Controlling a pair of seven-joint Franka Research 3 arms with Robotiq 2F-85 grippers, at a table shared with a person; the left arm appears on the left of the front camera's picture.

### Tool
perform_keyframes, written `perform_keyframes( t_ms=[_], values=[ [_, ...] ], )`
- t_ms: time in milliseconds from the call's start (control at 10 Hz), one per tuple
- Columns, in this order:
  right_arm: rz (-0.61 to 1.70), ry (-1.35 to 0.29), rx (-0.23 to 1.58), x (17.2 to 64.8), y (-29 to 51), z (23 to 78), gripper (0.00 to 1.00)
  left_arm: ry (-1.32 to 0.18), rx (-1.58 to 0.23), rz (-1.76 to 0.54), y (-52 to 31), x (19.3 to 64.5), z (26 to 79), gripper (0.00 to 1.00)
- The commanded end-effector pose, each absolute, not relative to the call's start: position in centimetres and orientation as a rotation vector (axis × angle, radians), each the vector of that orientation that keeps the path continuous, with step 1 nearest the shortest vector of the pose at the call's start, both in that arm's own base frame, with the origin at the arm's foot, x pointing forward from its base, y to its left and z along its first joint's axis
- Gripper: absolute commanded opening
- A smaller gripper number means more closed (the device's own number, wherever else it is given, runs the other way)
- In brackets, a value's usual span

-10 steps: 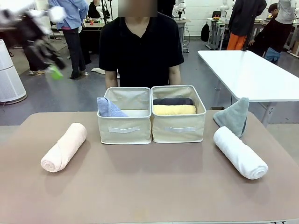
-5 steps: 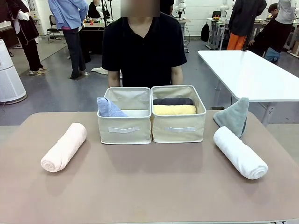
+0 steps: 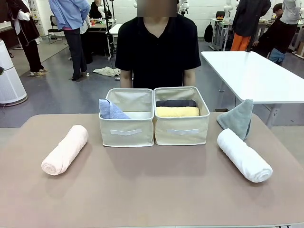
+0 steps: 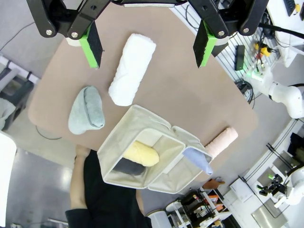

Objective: Sort the towels based on their folding style.
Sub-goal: Pick up one triangle-folded towel and place it in the left Fabric basket, then pick up another triangle-folded towel from the table and place it in the left Fabric basket.

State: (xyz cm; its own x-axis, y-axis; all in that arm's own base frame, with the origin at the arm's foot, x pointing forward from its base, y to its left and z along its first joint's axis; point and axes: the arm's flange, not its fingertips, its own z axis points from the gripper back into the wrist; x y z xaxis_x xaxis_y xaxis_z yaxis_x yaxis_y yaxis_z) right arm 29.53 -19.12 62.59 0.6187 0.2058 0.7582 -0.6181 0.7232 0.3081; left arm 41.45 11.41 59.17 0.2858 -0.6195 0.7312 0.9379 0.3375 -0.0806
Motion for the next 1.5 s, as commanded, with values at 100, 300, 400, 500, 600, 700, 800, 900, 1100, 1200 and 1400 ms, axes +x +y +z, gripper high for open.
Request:
perform_keyframes(
  t_ms=[100, 300, 400, 500, 600, 700, 800, 900, 1100, 1200, 1400],
  values=[
    [0.511, -0.765, 0.600, 29.6, -19.0, 62.5, 1.00, -0.688, -0.550, -1.106, 11.8, 41.1, 59.3, 1.00],
    [0.511, -0.765, 0.600, 29.6, -19.0, 62.5, 1.00, -0.738, -0.559, -1.189, 11.5, 41.1, 59.2, 1.00],
    [0.511, -0.765, 0.600, 29.6, -19.0, 62.5, 1.00, -0.797, -0.569, -1.245, 11.1, 41.0, 59.1, 1.00],
    [0.511, -0.765, 0.600, 29.6, -19.0, 62.5, 1.00, -0.819, -0.593, -1.259, 11.0, 41.4, 59.0, 1.00],
    [0.511, -0.765, 0.600, 29.6, -19.0, 62.5, 1.00, -0.794, -0.599, -1.240, 10.7, 41.8, 58.8, 1.00],
    [0.511, -0.765, 0.600, 29.6, -19.0, 62.5, 1.00, -0.755, -0.557, -1.212, 11.2, 41.4, 59.6, 1.00],
    [0.511, -0.765, 0.600, 29.6, -19.0, 62.5, 1.00, -0.755, -0.557, -1.212, 11.2, 41.4, 59.6, 1.00],
    [0.511, -0.765, 0.600, 29.6, -19.0, 62.5, 1.00, -0.755, -0.557, -1.212, 11.2, 41.4, 59.6, 1.00],
    [0.511, -0.765, 0.600, 29.6, -19.0, 62.5, 1.00, -0.755, -0.557, -1.212, 11.2, 41.4, 59.6, 1.00],
    [0.511, -0.765, 0.600, 29.6, -19.0, 62.5, 1.00, -0.755, -0.557, -1.212, 11.2, 41.4, 59.6, 1.00],
    [0.511, -0.765, 0.600, 29.6, -19.0, 62.5, 1.00, -0.755, -0.557, -1.212, 11.2, 41.4, 59.6, 1.00]
  ],
)
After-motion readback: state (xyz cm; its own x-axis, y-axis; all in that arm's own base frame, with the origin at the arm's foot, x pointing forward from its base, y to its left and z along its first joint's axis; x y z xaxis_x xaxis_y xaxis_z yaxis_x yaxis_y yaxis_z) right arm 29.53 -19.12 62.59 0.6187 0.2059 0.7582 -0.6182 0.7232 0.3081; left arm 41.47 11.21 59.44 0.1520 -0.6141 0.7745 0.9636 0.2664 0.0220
